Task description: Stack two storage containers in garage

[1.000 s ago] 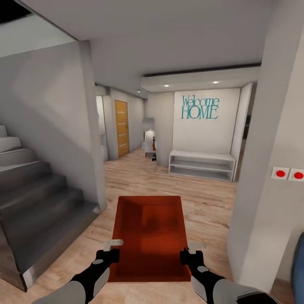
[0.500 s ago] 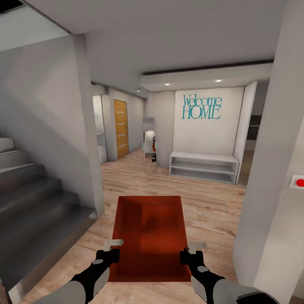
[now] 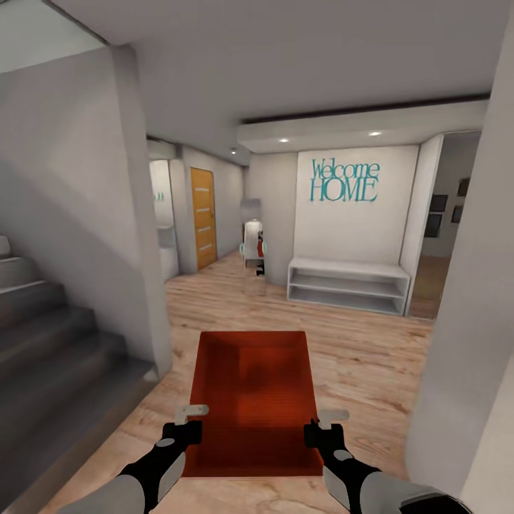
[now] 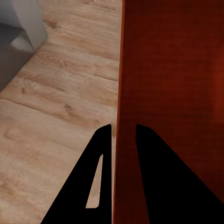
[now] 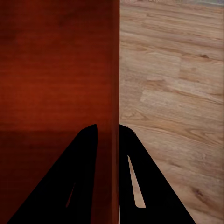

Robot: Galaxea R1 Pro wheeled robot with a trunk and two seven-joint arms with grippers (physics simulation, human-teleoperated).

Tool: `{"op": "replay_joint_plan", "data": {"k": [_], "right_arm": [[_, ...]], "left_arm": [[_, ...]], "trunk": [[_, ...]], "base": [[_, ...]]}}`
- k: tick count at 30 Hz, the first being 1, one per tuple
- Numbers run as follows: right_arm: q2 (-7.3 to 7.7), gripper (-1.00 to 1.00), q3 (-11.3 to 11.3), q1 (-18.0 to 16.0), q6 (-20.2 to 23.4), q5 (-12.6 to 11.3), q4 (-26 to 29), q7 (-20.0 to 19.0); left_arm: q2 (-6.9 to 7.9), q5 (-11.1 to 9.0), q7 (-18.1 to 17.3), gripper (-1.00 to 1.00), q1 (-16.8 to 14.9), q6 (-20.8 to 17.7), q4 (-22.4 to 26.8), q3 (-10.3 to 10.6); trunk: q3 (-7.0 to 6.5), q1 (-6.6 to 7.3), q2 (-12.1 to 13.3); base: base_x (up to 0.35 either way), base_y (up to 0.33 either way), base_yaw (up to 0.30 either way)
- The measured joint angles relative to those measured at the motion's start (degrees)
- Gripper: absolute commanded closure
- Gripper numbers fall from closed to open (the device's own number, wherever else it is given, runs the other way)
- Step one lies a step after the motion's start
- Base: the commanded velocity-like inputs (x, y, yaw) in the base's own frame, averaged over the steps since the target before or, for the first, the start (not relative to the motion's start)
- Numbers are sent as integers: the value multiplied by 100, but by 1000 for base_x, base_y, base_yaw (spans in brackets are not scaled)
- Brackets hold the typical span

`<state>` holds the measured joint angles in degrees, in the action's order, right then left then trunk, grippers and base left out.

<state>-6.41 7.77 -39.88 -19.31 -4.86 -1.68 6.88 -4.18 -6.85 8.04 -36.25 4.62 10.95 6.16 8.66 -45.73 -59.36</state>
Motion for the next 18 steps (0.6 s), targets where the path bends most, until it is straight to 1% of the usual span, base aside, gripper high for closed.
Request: {"op": "replay_joint_plan", "data": {"k": [18], "right_arm": [[0, 100, 0, 0, 4, 1, 1, 0]], "left_arm": [[0, -1, 0, 100, -1, 0, -3, 0]], "trunk": [[0, 0, 0]], "base": [[321, 0, 0]]}}
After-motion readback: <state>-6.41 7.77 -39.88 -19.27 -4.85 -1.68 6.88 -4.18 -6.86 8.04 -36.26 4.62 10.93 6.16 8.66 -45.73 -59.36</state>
